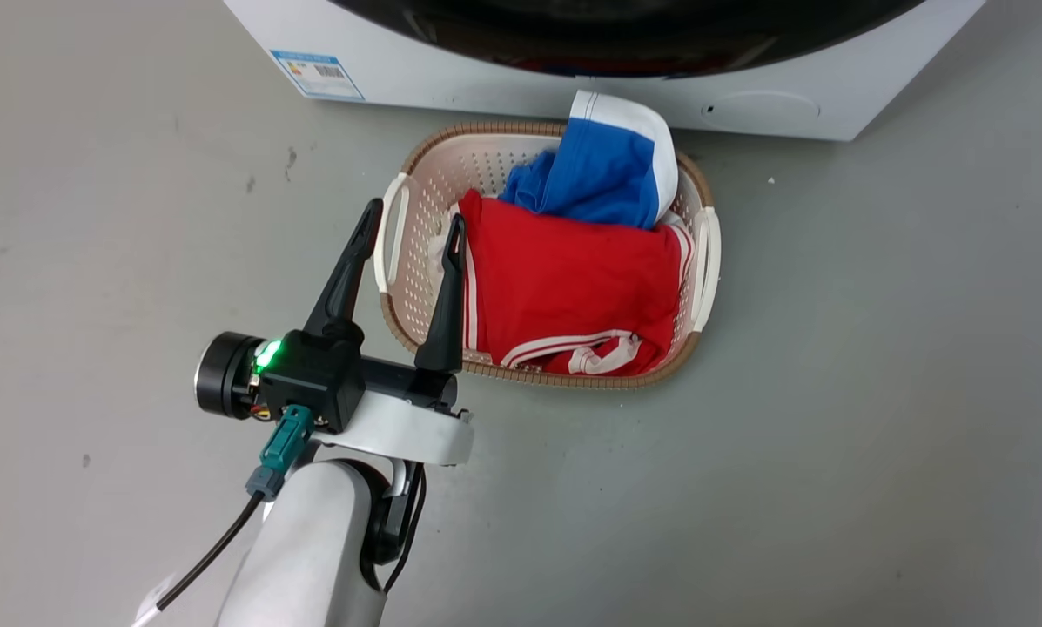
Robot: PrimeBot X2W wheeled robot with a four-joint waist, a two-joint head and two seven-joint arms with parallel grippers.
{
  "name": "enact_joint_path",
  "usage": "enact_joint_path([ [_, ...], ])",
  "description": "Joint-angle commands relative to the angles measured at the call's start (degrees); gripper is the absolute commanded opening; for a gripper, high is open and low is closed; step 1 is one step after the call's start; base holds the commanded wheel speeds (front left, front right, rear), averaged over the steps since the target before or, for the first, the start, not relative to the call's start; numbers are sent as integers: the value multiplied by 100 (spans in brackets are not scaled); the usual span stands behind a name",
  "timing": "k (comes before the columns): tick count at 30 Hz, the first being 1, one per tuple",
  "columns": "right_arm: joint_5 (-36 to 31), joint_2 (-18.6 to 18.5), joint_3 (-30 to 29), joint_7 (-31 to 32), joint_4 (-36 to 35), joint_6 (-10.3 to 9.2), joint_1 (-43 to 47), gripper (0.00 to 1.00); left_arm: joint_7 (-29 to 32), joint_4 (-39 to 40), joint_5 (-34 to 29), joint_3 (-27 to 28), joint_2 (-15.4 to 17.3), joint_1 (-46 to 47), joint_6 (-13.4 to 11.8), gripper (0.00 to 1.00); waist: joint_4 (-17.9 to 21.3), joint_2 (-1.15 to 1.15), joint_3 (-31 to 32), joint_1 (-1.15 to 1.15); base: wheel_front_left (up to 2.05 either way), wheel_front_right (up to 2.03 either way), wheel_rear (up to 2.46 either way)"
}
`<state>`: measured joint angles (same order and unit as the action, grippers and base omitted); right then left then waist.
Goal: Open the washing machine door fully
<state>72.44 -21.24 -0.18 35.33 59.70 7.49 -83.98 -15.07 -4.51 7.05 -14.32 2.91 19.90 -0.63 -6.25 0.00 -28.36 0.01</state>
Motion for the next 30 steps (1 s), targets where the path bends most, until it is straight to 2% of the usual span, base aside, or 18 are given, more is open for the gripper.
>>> enact_joint_path([
  [1, -113, 64, 52, -12, 42, 1, -164, 0, -14, 50, -24, -10, -4, 106, -43, 100, 7, 0, -125, -1, 0, 0, 0],
  [7, -329, 160, 112, 56, 76, 1, -339, 0, -14, 49, -47, -49, -4, 204, -37, 100, 18, 0, -284, -1, 0, 0, 0],
  [14, -378, 197, 131, 491, 17, 1, -246, 0, -14, 20, -33, -94, -4, 275, -90, 100, 35, 0, -294, -1, 0, 0, 0],
  [20, -302, 219, 157, 1205, -248, 8, 92, 0, -14, -48, -67, -74, -4, 204, -63, 100, 109, 0, -161, -1, 0, 0, 0],
  [30, -325, 269, 264, 2133, -1074, 7, 1035, 0, -14, -156, -76, 25, -3, 19, -50, 100, 268, 0, 211, -1, 0, 0, 0],
])
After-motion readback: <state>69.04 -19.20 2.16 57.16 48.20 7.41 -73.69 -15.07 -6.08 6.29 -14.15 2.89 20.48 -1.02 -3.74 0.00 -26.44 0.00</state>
